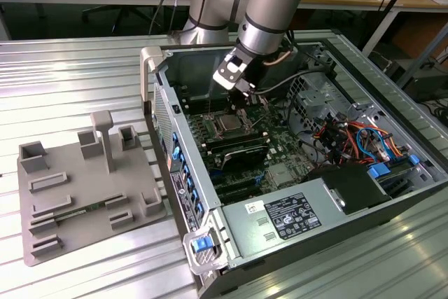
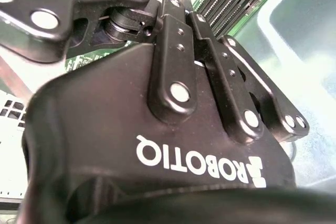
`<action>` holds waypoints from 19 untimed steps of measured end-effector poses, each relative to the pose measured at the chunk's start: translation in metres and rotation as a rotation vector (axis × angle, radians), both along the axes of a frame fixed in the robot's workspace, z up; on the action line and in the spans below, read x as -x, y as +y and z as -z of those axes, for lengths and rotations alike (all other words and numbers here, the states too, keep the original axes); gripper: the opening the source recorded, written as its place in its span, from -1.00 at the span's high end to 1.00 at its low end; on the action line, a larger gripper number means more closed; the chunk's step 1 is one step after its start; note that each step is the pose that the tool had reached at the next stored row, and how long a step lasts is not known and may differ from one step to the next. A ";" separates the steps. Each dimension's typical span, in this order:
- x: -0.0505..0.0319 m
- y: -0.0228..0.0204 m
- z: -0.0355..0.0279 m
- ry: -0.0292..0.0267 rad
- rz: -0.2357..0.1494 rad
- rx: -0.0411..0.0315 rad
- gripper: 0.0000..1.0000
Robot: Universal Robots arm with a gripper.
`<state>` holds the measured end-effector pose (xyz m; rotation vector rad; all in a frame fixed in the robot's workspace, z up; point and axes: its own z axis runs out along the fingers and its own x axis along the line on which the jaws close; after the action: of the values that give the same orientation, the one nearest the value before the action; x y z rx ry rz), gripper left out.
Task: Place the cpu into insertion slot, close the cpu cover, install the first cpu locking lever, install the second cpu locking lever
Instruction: 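Place the cpu into insertion slot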
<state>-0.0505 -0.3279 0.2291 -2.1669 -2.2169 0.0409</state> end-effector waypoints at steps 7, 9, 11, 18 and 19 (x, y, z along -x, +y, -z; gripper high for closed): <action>0.0000 0.0000 -0.0113 -0.0001 0.000 -0.0023 0.79; -0.0001 -0.0001 -0.0151 -0.0001 -0.001 -0.0043 0.79; 0.0000 -0.0002 -0.0189 -0.0001 -0.001 -0.0060 0.79; 0.0000 -0.0006 -0.0394 -0.0001 0.000 -0.0174 0.79; 0.0000 -0.0006 -0.0405 -0.0001 -0.001 -0.0183 0.79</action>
<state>-0.0504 -0.3285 0.2697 -2.1571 -2.2090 0.0204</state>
